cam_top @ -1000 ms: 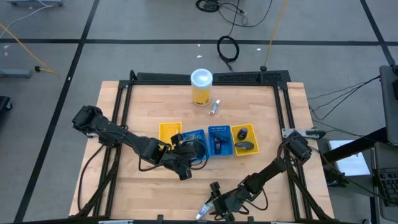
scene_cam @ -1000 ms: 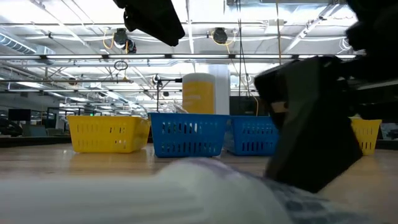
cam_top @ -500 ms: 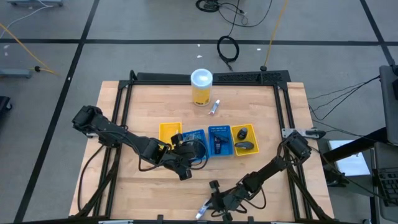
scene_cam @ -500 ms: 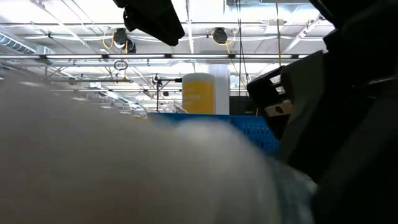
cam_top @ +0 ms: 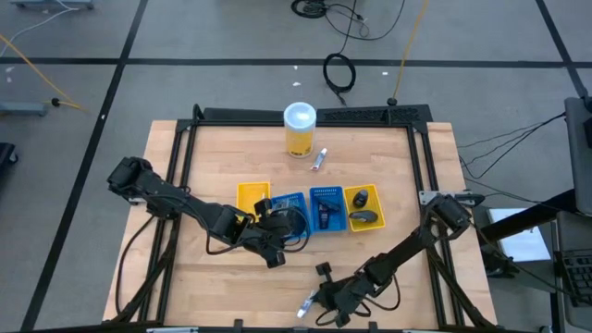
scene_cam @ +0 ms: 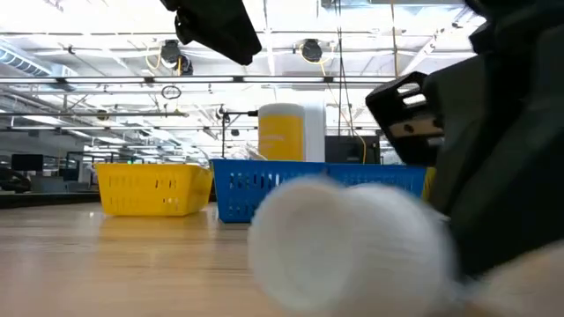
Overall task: Pick & Place Travel size toiletries
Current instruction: Put the white toothpaste into the left yellow bin
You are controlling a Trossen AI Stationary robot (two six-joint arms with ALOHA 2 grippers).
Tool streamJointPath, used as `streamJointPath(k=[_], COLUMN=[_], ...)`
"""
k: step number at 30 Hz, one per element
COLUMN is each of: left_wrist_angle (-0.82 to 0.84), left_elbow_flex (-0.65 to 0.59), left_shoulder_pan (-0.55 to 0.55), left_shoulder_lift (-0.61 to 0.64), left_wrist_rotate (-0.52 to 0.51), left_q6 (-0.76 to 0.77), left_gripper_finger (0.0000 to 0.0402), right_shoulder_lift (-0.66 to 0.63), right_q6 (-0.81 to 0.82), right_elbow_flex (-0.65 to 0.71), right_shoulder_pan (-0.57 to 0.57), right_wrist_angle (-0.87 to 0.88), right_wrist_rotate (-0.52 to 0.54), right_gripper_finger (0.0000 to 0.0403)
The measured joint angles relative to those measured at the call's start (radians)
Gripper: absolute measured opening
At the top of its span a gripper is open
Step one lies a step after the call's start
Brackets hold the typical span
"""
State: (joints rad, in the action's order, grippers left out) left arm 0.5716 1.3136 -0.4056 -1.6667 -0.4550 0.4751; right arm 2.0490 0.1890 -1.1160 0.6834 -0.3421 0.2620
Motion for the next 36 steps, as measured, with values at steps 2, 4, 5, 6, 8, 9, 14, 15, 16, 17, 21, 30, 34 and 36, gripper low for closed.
streamJointPath(k=[2,4,5,6,8,9,14,15,16,17,21,30,34,36], left_wrist_angle=[0.000,0.000,0.000,0.000,0.000,0.000,-0.001,-0.001,-0.002,-0.003,-0.056,-0.263,-0.356,-0.402], left_elbow_flex=[0.000,0.000,0.000,0.000,0.000,0.000,0.000,0.000,0.000,0.000,0.000,0.000,0.000,0.000], left_shoulder_pan=[0.000,0.000,0.000,0.000,0.000,0.000,0.000,-0.002,-0.003,-0.006,-0.024,-0.077,-0.092,-0.095], left_shoulder_lift=[0.000,0.000,0.000,0.000,0.000,0.000,0.000,0.000,0.000,0.000,0.000,0.000,0.000,0.000], left_wrist_rotate=[0.001,0.002,0.002,0.002,0.002,0.002,0.002,0.002,0.002,0.001,-0.003,-0.018,-0.018,-0.019], left_q6=[0.000,0.000,0.000,0.000,0.001,0.000,0.005,0.005,0.004,-0.002,-0.071,-0.320,-0.413,-0.453], left_gripper_finger=[0.0161,0.0161,0.0161,0.0161,0.0161,0.0161,0.0161,0.0161,0.0161,0.0161,0.0161,0.0161,0.0161,0.0161], right_shoulder_lift=[-0.029,-0.055,-0.069,-0.083,-0.111,-0.126,-0.212,-0.231,-0.253,-0.275,-0.380,-0.614,-0.673,-0.690], right_q6=[0.000,0.002,0.006,0.007,0.008,0.007,0.004,0.001,0.000,0.002,0.001,-0.043,-0.092,-0.112], right_elbow_flex=[0.002,0.003,0.003,0.006,0.018,0.023,0.045,0.052,0.058,0.067,0.108,0.211,0.258,0.277], right_shoulder_pan=[0.001,0.004,0.005,0.005,0.006,0.006,0.006,0.006,0.006,0.005,0.004,0.004,0.004,0.004], right_wrist_angle=[0.064,0.104,0.124,0.138,0.143,0.146,0.193,0.209,0.225,0.230,0.233,0.161,0.045,-0.011], right_wrist_rotate=[0.047,0.089,0.109,0.126,0.131,0.135,0.204,0.221,0.238,0.248,0.303,0.397,0.395,0.394], right_gripper_finger=[0.0003,0.0002,0.0002,0.0002,0.0001,0.0001,0.0001,0.0001,0.0001,0.0001,0.0001,0.0000,0.0000,0.0000])
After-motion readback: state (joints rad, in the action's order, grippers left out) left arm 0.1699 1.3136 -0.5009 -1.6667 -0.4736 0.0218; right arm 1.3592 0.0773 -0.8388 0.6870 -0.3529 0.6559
